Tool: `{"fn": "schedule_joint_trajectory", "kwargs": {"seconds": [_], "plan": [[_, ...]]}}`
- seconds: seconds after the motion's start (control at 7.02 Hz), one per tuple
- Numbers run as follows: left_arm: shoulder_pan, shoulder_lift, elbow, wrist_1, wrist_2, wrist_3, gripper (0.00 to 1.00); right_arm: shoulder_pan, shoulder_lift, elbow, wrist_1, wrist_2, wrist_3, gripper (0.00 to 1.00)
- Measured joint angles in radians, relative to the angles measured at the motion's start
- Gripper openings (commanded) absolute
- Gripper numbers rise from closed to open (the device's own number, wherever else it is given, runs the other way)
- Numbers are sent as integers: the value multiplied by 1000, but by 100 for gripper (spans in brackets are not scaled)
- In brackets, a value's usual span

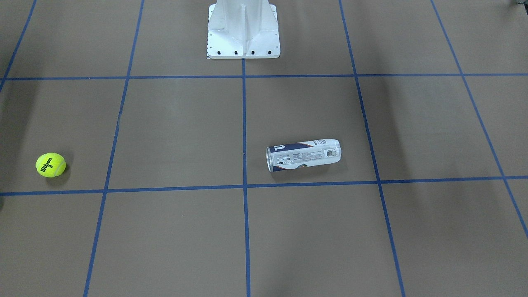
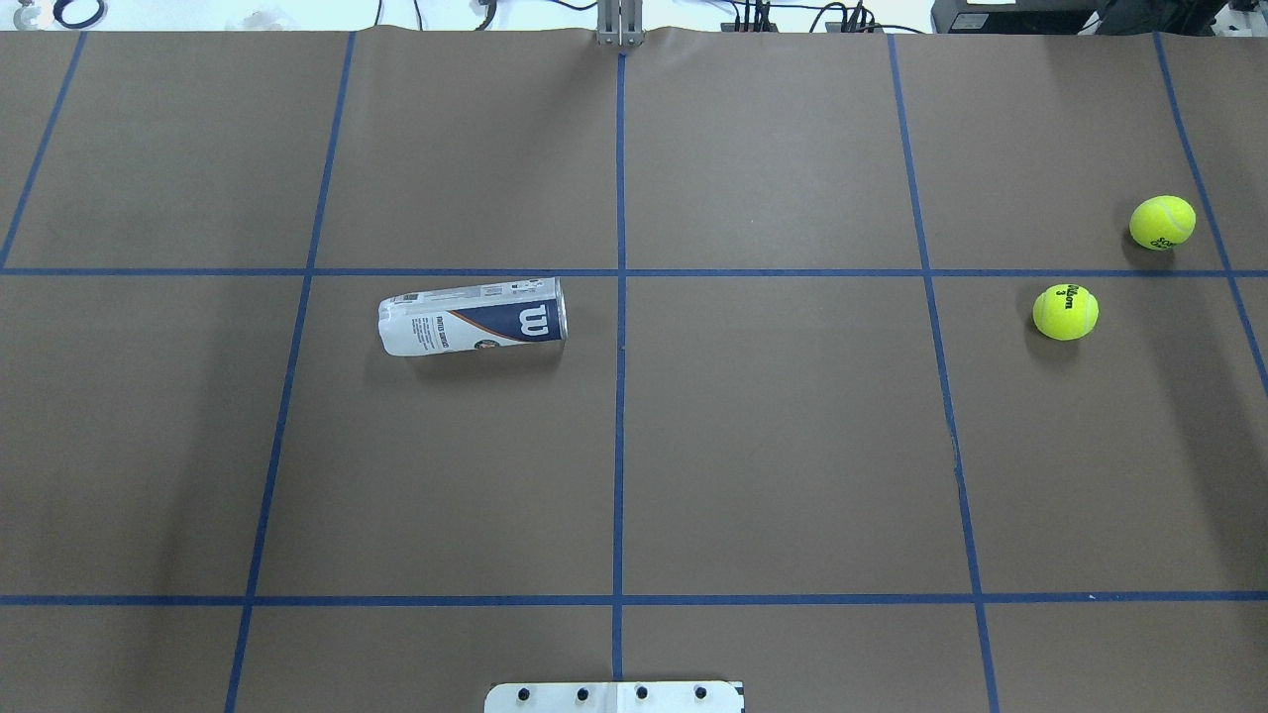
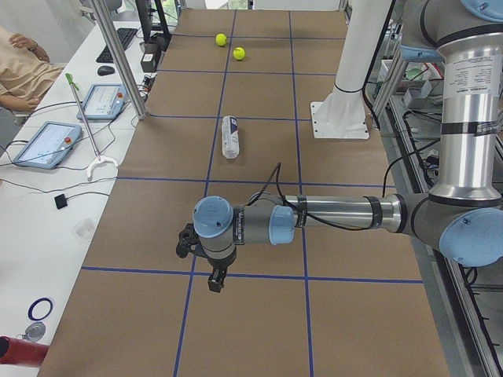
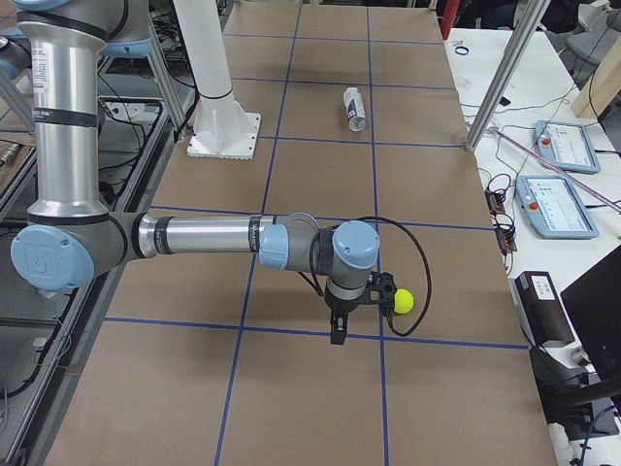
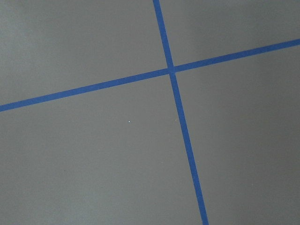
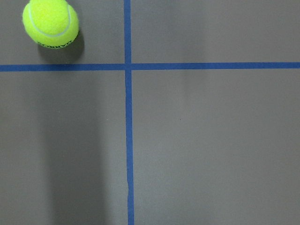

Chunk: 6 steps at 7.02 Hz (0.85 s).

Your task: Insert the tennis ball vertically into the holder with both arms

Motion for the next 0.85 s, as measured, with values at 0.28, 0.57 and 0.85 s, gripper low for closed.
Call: {"fn": "schedule_joint_trajectory", "kwargs": {"seconds": [0.28, 0.57, 0.85], "plan": [[0, 0, 0, 0, 1, 0, 100, 0, 0, 1, 0, 0, 0, 100], [0, -1, -6, -1, 0, 1, 100, 0, 2, 7, 0, 0, -1, 100], [0, -1, -8, -36, 0, 0, 100, 0, 4, 13, 0, 0, -3, 100]]}}
